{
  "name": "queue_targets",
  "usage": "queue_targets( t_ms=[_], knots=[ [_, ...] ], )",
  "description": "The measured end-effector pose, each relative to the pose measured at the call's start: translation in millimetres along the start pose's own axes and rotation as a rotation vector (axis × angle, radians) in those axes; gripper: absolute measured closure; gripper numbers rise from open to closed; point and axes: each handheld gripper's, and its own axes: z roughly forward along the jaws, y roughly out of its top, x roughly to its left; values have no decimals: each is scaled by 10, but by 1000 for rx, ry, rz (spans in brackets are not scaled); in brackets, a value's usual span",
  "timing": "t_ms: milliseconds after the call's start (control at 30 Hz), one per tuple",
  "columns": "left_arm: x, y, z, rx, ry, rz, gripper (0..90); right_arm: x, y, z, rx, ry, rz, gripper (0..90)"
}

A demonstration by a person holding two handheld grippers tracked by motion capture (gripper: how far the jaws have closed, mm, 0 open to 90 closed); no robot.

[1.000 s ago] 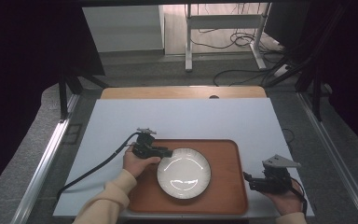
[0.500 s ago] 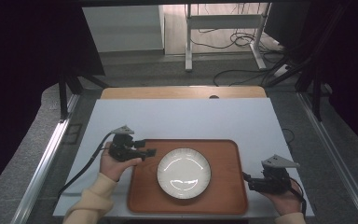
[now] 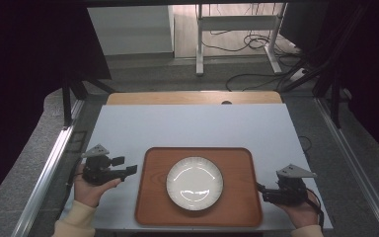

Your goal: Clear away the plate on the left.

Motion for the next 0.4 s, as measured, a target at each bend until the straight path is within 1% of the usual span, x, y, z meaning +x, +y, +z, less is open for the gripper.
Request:
queue_targets(
  t_ms=[33, 67, 100, 167, 200, 267, 400],
  knots=[
    [4, -21, -19, -2, 12, 9, 298, 1, -1, 1, 1, 0, 0, 157],
    [25, -41, -33, -11, -8, -7, 299, 2, -1, 3, 1, 1, -1, 157],
    [48, -59, -41, -18, -18, -22, 299, 4, -2, 5, 2, 1, -3, 158],
    [80, -76, -44, -17, -7, -32, 299, 9, -1, 7, 1, 2, -5, 158],
    [80, -74, -43, -19, -1, -28, 299, 11, 1, 6, 1, 0, -6, 158],
    [73, -69, -30, -26, -21, -35, 299, 14, 2, 5, -1, 0, -6, 158],
    [70, -66, 32, -7, -20, -22, 297, 5, -2, -7, -7, 0, -5, 157]
  ],
)
